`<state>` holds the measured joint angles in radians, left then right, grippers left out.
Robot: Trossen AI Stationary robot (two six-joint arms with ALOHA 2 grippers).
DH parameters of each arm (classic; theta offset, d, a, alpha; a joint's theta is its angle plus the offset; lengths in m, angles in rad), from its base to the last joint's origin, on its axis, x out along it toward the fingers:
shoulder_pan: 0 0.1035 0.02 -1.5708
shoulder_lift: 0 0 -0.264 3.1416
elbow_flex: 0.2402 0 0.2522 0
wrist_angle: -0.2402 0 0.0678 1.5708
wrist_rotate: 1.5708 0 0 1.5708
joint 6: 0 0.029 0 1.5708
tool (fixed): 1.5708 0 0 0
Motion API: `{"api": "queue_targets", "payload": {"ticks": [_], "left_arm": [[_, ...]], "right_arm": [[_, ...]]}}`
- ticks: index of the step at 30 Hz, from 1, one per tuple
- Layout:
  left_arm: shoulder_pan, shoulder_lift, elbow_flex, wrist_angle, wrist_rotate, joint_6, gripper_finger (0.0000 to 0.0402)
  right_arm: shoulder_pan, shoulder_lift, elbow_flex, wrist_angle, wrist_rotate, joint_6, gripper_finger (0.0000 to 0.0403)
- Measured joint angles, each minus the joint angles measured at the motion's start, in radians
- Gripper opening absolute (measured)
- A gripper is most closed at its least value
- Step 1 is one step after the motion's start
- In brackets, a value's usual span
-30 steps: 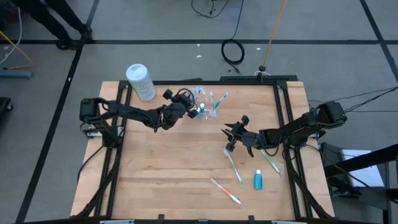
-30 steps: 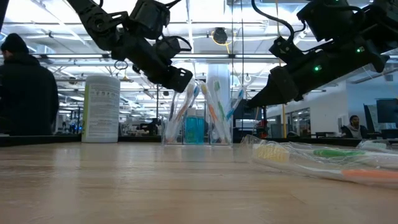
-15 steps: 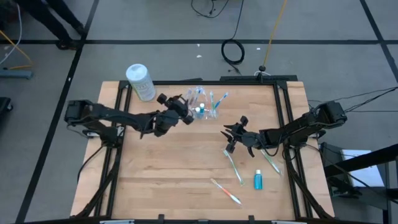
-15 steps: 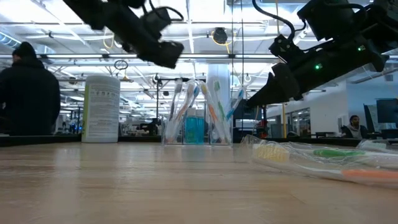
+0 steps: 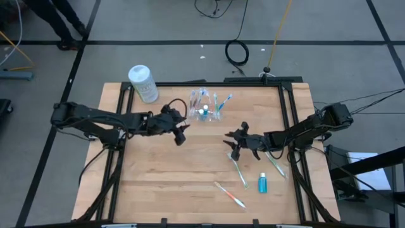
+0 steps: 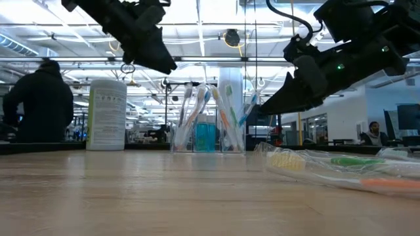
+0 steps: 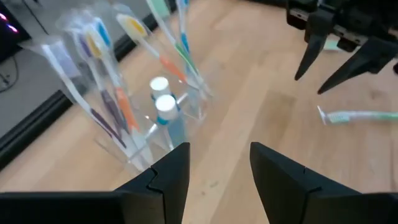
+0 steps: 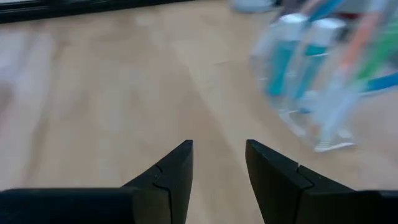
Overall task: Pick & Place toothbrushing station
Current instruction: Put the left green toothbrush into the transparent organizer
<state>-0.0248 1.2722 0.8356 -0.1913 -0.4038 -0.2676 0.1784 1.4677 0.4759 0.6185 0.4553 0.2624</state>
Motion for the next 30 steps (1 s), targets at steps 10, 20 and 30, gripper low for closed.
{"api": "queue_targets", "payload": {"ticks": [10,20,30], "left_arm": [[-0.01,0.073,-0.001,-0.005,0.012,-0.008,0.0175],[-0.009,0.11,0.0,0.038,0.012,-0.003,0.0175],[-0.009,0.116,0.0,0.044,0.012,-0.001,0.0175]], "right_arm": [[0.003,0.0,0.001,-0.053,-0.145,0.094,0.017],[0.014,0.0,0.001,-0.235,-0.251,0.301,0.021],[0.014,0.0,0.001,-0.275,-0.3,0.366,0.0197]]}}
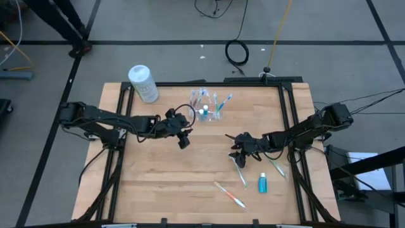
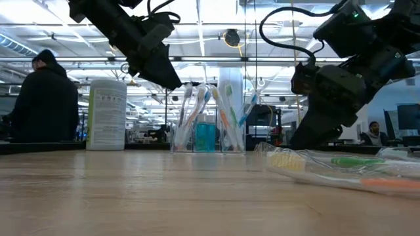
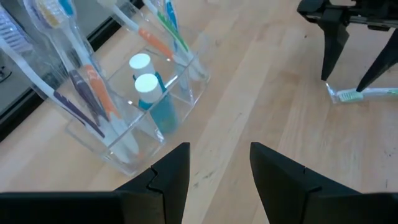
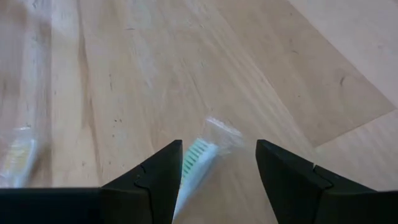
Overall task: Pick & Place toothbrushing station
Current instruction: Put the left green toothbrush into the transparent organizer
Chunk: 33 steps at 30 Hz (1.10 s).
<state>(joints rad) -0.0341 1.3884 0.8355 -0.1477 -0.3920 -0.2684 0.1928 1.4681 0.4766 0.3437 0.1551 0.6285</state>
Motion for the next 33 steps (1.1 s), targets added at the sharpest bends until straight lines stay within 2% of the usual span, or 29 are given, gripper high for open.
{"api": "queue_targets", "payload": {"ticks": [7,17,29,33], "left_arm": [[0.001,0.0,0.0,0.003,0.0,-0.023,0.0175],[0.001,0.0,0.0,0.038,-0.001,-0.024,0.0175],[0.001,0.0,0.0,0.074,-0.001,-0.017,0.0175],[0.001,0.0,0.0,0.074,-0.002,0.009,0.0175]], "right_arm": [[0.0,0.0,-0.041,0.054,0.037,0.017,0.0196],[-0.001,0.003,-0.082,0.185,0.031,0.037,0.0196],[0.002,0.199,-0.08,0.352,0.037,0.073,0.0196],[0.001,0.217,-0.079,0.375,0.035,0.063,0.0178]]}}
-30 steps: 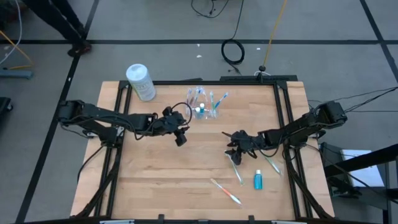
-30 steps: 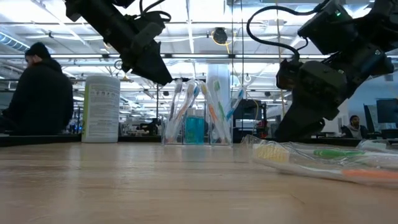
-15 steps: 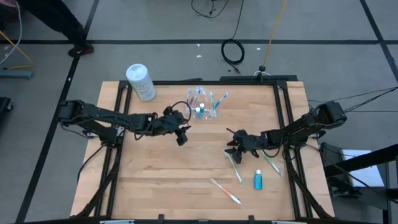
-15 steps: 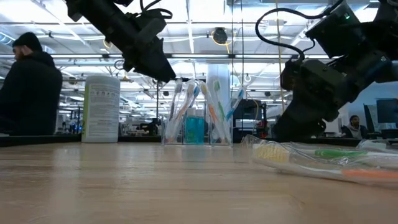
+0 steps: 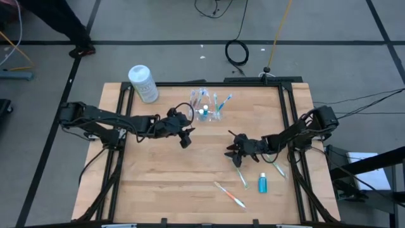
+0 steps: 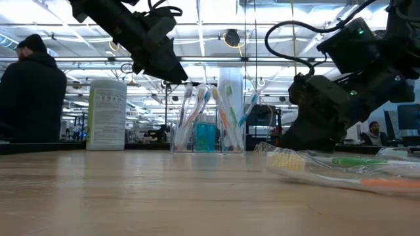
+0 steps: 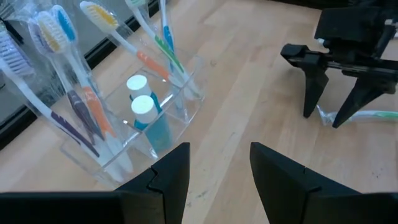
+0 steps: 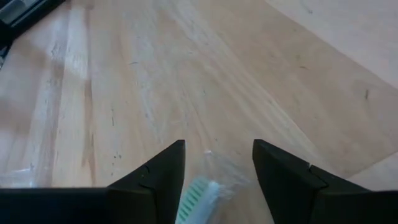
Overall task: Pick & Place toothbrushing station
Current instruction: Put the left green toothbrush into the transparent organizer
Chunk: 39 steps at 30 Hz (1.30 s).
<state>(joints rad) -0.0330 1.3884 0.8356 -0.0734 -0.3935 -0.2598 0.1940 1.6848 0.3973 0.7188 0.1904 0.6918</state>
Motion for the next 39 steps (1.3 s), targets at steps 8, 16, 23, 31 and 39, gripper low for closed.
{"api": "queue_targets", "payload": {"ticks": [8,16,23,31,39], "left_arm": [[0.017,0.0,0.0,0.0,0.0,-0.006,0.0175],[0.049,0.0,0.0,-0.003,0.0,-0.072,0.0175],[0.063,0.0,0.0,-0.004,0.0,-0.084,0.0175],[0.079,-0.001,0.0,-0.003,-0.018,-0.067,0.0175],[0.079,-0.001,0.0,-0.003,-0.079,-0.063,0.0175]], "right_arm": [[-0.002,-0.005,-0.001,-0.015,-0.014,-0.007,0.0097],[-0.002,-0.004,-0.001,-0.019,-0.036,-0.003,0.0028],[-0.014,-0.002,-0.003,0.022,-0.05,-0.046,0.0005],[-0.086,-0.001,-0.005,0.165,-0.082,-0.152,0.0001],[-0.192,-0.001,-0.004,0.461,-0.121,-0.312,0.0001]]}}
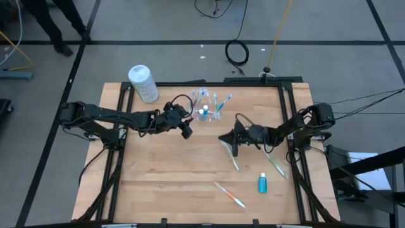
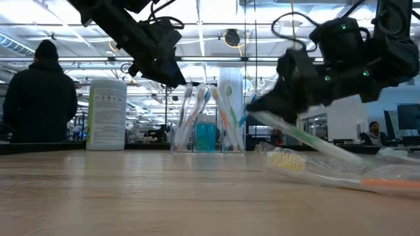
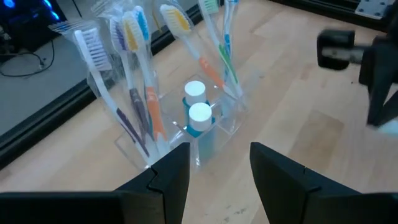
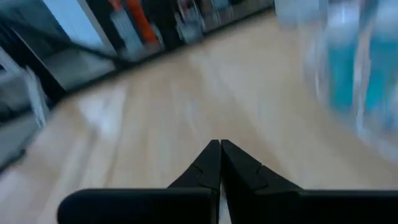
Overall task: Pick & Place toothbrushing station
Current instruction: Put the left green toothbrush into the transparent organizer
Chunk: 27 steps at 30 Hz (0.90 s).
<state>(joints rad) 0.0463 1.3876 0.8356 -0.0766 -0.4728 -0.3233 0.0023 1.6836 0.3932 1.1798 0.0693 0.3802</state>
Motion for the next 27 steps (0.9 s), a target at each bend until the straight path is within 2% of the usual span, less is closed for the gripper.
{"api": "queue_targets", "payload": {"ticks": [5,11,14,17,23,27], "left_arm": [[-0.013,0.0,0.0,-0.001,0.001,-0.032,0.0175],[-0.064,-0.006,0.0,-0.024,0.002,-0.039,0.0175],[-0.089,-0.06,-0.001,-0.064,0.001,-0.068,0.0175],[-0.104,-0.134,0.0,-0.128,-0.01,-0.072,0.0175],[-0.142,-0.324,-0.001,-0.342,-0.141,-0.076,0.0175],[-0.174,-0.415,0.0,-0.487,-0.276,-0.165,0.0175]], "right_arm": [[-0.062,-0.001,0.035,0.145,-0.026,-0.085,0.0],[-0.122,-0.001,0.144,0.195,-0.109,-0.22,0.0],[-0.143,-0.002,0.222,0.2,-0.168,-0.303,0.0],[-0.16,-0.002,0.302,0.194,-0.182,-0.393,0.0],[-0.214,-0.032,0.45,0.05,-0.166,-0.563,0.0],[-0.261,-0.074,0.508,-0.098,-0.082,-0.651,0.0]]}}
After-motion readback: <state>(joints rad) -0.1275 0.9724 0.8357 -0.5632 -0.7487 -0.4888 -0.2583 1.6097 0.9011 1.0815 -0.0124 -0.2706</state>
